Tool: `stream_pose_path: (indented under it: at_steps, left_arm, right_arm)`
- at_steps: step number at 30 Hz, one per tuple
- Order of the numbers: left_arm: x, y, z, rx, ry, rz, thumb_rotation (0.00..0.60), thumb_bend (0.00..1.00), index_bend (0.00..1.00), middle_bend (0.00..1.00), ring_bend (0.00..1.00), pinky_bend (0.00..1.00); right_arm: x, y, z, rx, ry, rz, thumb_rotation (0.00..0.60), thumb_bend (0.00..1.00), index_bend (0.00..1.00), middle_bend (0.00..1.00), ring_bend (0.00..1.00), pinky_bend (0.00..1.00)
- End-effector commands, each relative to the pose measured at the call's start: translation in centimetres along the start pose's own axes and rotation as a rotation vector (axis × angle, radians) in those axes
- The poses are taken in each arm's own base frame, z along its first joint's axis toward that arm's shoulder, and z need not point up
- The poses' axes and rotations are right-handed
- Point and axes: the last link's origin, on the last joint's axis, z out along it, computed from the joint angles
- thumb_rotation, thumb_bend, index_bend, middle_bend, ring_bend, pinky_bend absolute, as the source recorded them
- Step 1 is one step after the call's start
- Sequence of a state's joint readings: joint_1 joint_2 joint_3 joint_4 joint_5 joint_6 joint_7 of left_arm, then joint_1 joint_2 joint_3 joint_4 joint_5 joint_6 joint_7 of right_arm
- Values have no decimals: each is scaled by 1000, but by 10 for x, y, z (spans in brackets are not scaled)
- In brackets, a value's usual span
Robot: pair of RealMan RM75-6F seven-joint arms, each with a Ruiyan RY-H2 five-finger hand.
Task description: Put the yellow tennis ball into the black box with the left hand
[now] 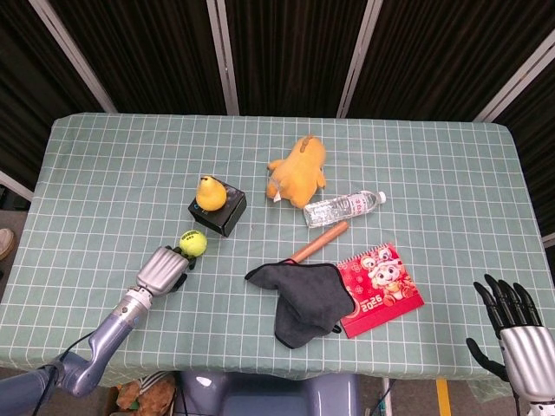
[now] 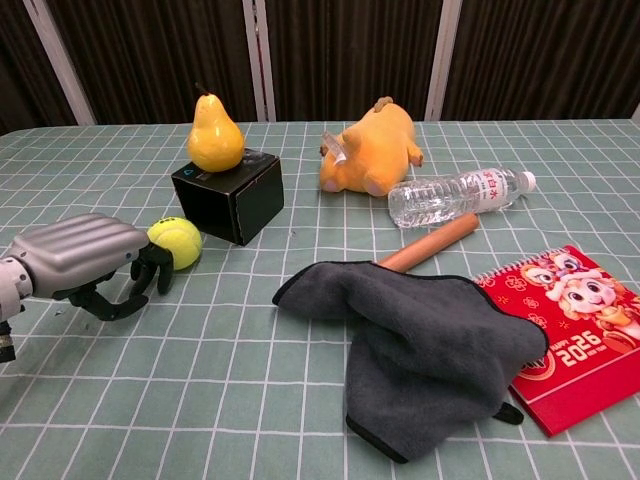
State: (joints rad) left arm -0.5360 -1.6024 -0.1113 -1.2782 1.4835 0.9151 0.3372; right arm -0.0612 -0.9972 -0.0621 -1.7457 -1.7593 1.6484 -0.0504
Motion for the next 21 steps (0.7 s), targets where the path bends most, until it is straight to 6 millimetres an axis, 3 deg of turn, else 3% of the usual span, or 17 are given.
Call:
stream_pose_path:
  at_steps: [1,16,19,21]
  left_arm:
    - [5,-3,8,9,5,-2,600,440,423,553,398,516]
    - [19,-13,37,39,-1,2,600,455,431,558,398,478]
    - [20,-15,43,51,-3,2,600,460,431,546,388,373]
    - [21,-16,47,54,-1,2,600,460,426,522,330,254]
  right_arm:
    - [1,1,-1,-2,4,2,600,319,0,0,0,0]
    - [6,3,-6,-12,17,8,600,320,0,0,0,0]
    - [6,4,-7,-14,18,8,600,320,0,0,0,0]
    - [6,4,-8,-15,20,8,600,319,0,0,0,0]
